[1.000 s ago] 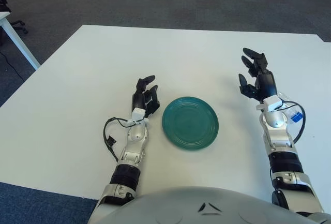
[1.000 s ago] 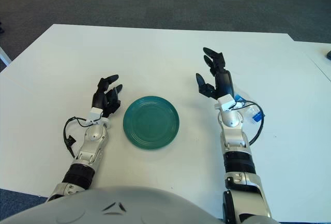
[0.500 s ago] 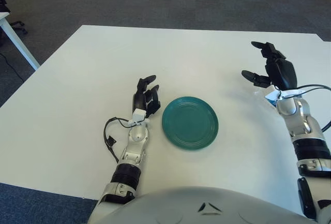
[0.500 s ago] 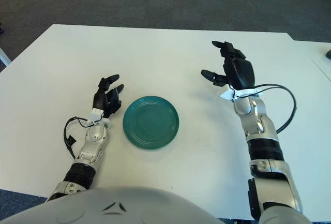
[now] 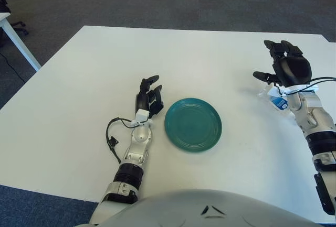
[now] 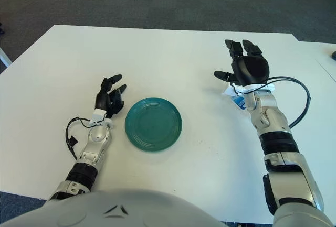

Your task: Put the bottle into the plate.

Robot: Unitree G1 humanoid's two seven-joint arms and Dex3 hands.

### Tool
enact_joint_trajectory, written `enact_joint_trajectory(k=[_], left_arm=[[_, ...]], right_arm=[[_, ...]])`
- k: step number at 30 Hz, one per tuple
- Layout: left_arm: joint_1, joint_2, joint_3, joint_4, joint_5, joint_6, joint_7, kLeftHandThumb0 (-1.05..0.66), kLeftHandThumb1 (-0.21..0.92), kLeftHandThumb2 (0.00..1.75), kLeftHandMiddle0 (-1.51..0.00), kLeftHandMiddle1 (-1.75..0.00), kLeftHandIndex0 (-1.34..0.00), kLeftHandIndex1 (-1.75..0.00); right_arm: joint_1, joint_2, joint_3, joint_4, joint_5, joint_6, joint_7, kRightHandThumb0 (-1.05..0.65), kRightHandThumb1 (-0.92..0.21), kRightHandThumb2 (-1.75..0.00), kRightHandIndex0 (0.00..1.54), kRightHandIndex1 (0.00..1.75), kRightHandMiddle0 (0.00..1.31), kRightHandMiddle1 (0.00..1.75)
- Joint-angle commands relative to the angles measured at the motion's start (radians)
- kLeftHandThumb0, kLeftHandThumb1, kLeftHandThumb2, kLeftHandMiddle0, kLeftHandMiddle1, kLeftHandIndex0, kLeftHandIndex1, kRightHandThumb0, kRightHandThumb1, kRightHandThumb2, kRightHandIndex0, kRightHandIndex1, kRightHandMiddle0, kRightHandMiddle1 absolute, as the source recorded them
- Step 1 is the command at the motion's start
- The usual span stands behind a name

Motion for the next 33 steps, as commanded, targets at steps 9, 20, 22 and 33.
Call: enact_joint_trajectory(k=[9,20,22,33], left_arm=[[0.048,0.015,0.024,0.088,-0.015,0.001,-0.051,-0.8,0.92,0.82,-0.74,-0.01,-0.24,-0.81],[0.053,0.026,0.023,0.08,0.017,-0.002,-0.037,-0.82,0.92,0.88,-0.69,0.0,-0.23,-0.8],[0.053,0.028,0.026,0.084,0.016,-0.004,-0.036,-0.83,0.92,0.88,-0.69,0.0,-0.23,-0.8],[0.049,0.029,0.038,0.092,-0.006,0.0,-0.053,-0.84,0.92,0.86,-0.69,0.0,-0.23,-0.8]], right_arm=[[-0.028,-0.064,0.068,0.012,-0.008,0.083,0.095,-1.05,-0.92,-0.56,0.0,0.0,0.0,0.01],[0.015,-0.066,0.057,-0.052,0.035,0.136,0.169,-1.05,-0.92,-0.56,0.0,0.0,0.0,0.0],[0.021,-0.07,0.058,-0.053,0.036,0.142,0.171,-1.05,-0.92,-0.57,0.0,0.0,0.0,0.0],[0.044,-0.098,0.053,-0.066,0.047,0.149,0.204,-1.05,-0.92,-0.6,0.0,0.0,0.0,0.0]])
